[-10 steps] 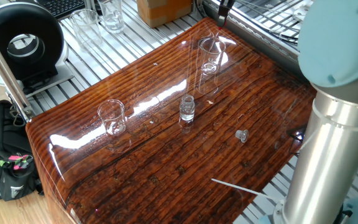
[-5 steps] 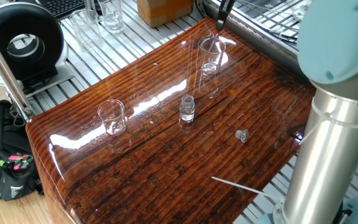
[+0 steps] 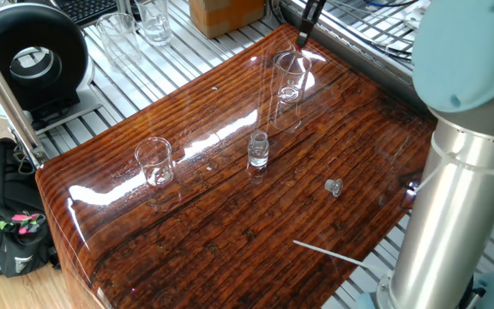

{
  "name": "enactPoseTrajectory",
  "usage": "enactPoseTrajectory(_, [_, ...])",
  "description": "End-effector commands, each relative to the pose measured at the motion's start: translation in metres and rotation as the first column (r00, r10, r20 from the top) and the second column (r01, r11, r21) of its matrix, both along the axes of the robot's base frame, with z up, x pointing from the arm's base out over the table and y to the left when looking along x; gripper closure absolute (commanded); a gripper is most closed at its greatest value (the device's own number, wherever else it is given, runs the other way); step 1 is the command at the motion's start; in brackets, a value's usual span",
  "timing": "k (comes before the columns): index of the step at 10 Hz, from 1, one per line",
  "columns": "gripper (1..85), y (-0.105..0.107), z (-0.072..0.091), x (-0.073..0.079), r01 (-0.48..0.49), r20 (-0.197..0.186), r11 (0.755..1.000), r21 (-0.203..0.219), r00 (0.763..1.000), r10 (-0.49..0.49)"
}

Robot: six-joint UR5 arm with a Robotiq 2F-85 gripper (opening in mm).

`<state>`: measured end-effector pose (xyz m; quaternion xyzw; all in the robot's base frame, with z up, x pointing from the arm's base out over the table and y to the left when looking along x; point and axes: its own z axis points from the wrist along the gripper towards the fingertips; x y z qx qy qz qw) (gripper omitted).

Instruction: Transfer liquid using a dropper

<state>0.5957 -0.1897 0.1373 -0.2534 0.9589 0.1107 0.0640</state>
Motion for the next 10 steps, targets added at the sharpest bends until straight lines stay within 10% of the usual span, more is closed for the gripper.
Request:
enactPoseTrajectory(1, [84.0,0.005,0.001,0.001,0.008,0.005,1.000,0.022,1.000,-0.008])
enactPoseTrajectory(10, [84.0,0.004,-0.014,0.003,0.008,-0.001,1.000,0.009,1.000,-0.008])
